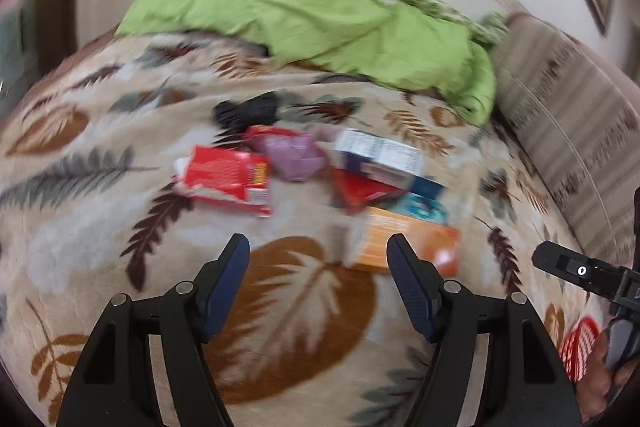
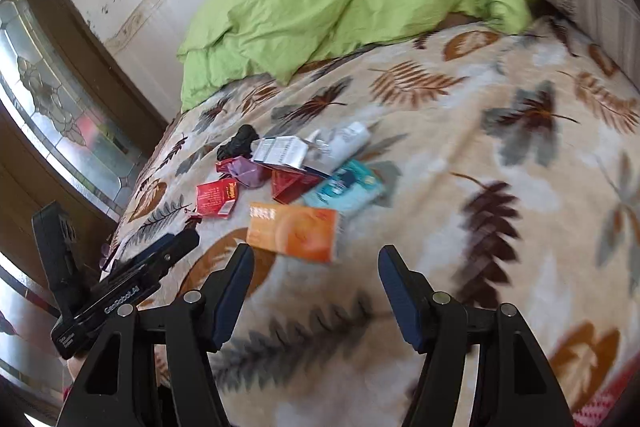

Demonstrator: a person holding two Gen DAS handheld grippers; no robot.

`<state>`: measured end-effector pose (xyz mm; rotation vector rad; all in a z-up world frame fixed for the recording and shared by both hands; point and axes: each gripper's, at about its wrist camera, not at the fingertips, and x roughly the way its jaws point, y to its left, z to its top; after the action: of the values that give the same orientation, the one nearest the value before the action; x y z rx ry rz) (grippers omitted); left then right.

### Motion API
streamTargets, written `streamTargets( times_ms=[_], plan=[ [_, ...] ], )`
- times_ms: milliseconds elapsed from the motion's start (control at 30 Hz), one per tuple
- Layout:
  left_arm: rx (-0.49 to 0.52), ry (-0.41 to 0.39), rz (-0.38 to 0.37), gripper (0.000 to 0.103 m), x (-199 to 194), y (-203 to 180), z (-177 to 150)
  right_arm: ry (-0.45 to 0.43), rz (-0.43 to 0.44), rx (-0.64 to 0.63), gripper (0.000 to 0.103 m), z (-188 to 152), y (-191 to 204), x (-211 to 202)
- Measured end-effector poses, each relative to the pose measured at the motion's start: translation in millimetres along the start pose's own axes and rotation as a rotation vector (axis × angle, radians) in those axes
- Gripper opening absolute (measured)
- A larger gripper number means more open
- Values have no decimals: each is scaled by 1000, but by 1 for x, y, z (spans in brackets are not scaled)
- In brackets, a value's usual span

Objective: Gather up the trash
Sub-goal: 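Move both tools back to the remaining trash on the bed, then grasp the red torn box with the left tool while the right tool grasps the orange box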

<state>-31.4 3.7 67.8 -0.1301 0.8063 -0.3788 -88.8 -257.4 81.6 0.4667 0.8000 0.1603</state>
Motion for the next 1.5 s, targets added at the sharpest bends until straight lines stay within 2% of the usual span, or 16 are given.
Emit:
streamTargets(
  times_ms=[167, 300, 433, 567, 767, 833, 867, 933, 1000, 1100, 1200, 1267, 1300, 1500],
  plan=[
    [-96, -12, 60, 70, 7, 36, 10, 32, -14, -61, 68, 29, 19, 63],
    [-188, 13, 42, 70, 14, 59, 13, 72, -40, -61, 68, 33, 11, 95],
    [-288, 36, 11, 70, 23, 81, 16, 168, 26, -54, 68, 17, 10, 96],
    [-361, 66, -11, 70, 37, 90, 19, 231, 85, -131, 68, -4, 26, 91],
    [-309, 91, 16, 68, 62, 74, 28, 188, -13, -290, 72, -13, 45, 88],
    [-286, 104, 32, 53, 71, 70, 30, 184, -20, -311, 72, -15, 49, 90],
    [-277, 112, 38, 49, 75, 69, 31, 185, -29, -323, 72, -16, 51, 92],
    [-261, 114, 58, 27, 80, 68, 32, 192, -43, -343, 72, -18, 55, 96],
    [-256, 117, 76, 17, 83, 70, 33, 191, -67, -360, 72, -17, 58, 99],
    [-280, 102, 53, 12, 79, 75, 32, 192, -83, -367, 72, -17, 58, 102],
    [-255, 77, 51, 8, 71, 71, 33, 206, -110, -358, 72, -18, 57, 111],
    [-218, 59, 67, 6, 64, 65, 34, 204, -120, -359, 66, -19, 57, 113],
    [-206, 52, 69, 5, 61, 63, 33, 203, -117, -359, 52, -19, 57, 112],
    [-125, 0, 73, 5, 40, 47, 30, 152, -97, -342, 50, -17, 58, 99]
  ],
)
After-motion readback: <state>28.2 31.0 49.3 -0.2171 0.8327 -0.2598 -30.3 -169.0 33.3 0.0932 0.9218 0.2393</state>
